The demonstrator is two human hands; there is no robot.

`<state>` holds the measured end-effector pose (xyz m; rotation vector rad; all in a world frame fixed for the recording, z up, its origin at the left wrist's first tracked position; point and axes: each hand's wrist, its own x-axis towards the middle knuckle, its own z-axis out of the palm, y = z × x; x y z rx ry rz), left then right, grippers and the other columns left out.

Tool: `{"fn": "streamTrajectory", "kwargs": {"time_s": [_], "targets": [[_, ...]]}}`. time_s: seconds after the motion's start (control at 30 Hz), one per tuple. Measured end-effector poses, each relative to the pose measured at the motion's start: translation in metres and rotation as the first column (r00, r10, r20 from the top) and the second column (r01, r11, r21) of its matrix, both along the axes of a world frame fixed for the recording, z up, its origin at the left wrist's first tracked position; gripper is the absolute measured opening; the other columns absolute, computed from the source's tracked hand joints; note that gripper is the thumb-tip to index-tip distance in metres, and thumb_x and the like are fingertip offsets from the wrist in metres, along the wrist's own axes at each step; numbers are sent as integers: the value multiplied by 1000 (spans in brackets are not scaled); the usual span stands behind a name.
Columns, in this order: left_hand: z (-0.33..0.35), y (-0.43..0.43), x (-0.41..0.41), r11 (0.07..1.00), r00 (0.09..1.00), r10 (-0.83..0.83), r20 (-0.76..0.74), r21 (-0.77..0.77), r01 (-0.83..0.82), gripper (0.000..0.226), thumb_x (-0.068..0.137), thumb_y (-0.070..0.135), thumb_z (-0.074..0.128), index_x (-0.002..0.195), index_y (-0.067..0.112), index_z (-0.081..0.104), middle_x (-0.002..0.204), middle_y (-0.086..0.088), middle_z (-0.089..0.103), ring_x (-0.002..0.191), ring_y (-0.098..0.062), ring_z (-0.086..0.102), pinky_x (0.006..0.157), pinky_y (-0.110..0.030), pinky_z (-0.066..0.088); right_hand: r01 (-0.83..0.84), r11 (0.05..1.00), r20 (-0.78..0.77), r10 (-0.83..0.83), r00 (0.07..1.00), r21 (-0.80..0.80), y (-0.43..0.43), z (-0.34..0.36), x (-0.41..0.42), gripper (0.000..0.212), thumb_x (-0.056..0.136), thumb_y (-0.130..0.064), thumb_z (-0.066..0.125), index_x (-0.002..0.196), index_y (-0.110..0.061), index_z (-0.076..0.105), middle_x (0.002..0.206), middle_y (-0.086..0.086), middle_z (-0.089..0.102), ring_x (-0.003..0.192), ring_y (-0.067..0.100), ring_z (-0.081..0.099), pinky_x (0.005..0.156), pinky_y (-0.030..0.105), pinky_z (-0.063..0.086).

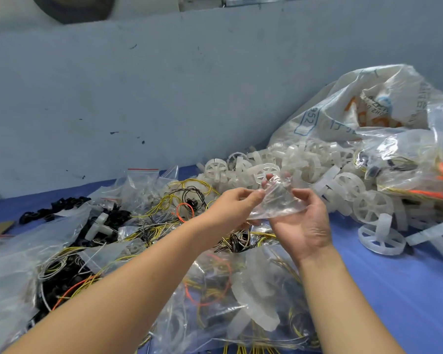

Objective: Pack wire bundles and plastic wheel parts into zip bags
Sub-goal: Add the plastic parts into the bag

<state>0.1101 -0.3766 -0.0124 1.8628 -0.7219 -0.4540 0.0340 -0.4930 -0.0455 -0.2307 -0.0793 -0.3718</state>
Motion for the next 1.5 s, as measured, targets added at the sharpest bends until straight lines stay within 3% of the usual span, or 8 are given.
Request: {"fn": "streamTrajectory", "kwargs": {"time_s": [0.4, 0.57, 0.73, 0.9, 1.03, 1.2, 1.33, 1.5], "targets": [[24, 146, -2, 881, 904, 230, -359, -317, -350, 21, 90, 26, 67, 98, 7, 69, 86, -8, 72, 66, -15, 69, 57, -28, 56, -406, 874, -134, 383, 914, -268, 109, 20, 0, 49, 89, 6, 49, 138, 5, 43, 128, 32, 58, 118, 41, 60, 97, 47, 52], [15, 201, -29, 774, 710, 77, -700, -408, -485, 58, 81, 41, 75, 122, 6, 53, 101, -18, 65, 84, -28, 69, 70, -36, 59, -199, 976, -193, 179, 965, -86, 167, 18, 10, 72, 76, 22, 52, 142, -7, 42, 121, 30, 62, 106, 35, 64, 73, 33, 60], [0, 217, -48, 830, 648, -16, -762, -371, -415, 74, 73, 51, 81, 126, 9, 50, 98, -17, 67, 91, -32, 69, 73, -41, 57, -58, 915, -229, -39, 973, -399, 195, 18, 4, 78, 83, 17, 56, 146, -27, 39, 114, 20, 70, 96, 28, 69, 79, 31, 58], [-3, 215, -53, 879, 787, -2, -617, -376, -293, 53, 69, 51, 82, 109, 17, 72, 98, -9, 72, 89, -20, 69, 73, -37, 57, -28, 750, -240, -176, 954, -660, 217, 3, -3, 77, 86, 3, 66, 126, -59, 44, 109, 8, 73, 88, 25, 71, 76, 39, 55], [-12, 206, -61, 928, 901, 241, -360, -185, -322, 85, 67, 50, 80, 135, 12, 46, 106, -3, 71, 91, -13, 72, 67, -32, 56, -13, 780, -272, -202, 941, -625, 224, -1, -2, 82, 86, 0, 69, 135, -58, 36, 112, 10, 73, 96, 35, 71, 71, 42, 58], [-22, 198, -66, 917, 925, 281, -256, -211, -338, 42, 82, 40, 74, 115, 19, 56, 92, 6, 73, 86, -4, 71, 65, -37, 61, 50, 814, -287, -261, 922, -579, 226, -3, 0, 83, 84, -4, 73, 132, -62, 38, 126, 18, 63, 92, 39, 70, 71, 51, 59], [-20, 204, -61, 847, 866, 369, -337, -262, -463, 31, 100, 34, 50, 94, 16, 74, 90, -5, 75, 70, -13, 68, 55, -27, 55, 72, 801, -264, -278, 924, -595, 224, -1, 2, 74, 82, -8, 75, 136, -46, 43, 108, 13, 73, 90, 30, 73, 68, 37, 58], [5, 233, -43, 800, 869, 495, 18, -401, -447, 32, 103, 28, 45, 89, 25, 74, 86, -2, 72, 68, -12, 67, 58, -29, 58, -96, 890, -185, 13, 983, -446, 212, 9, 2, 39, 84, -25, 73, 121, -17, 61, 112, 12, 71, 87, 23, 72, 71, 33, 60]]}}
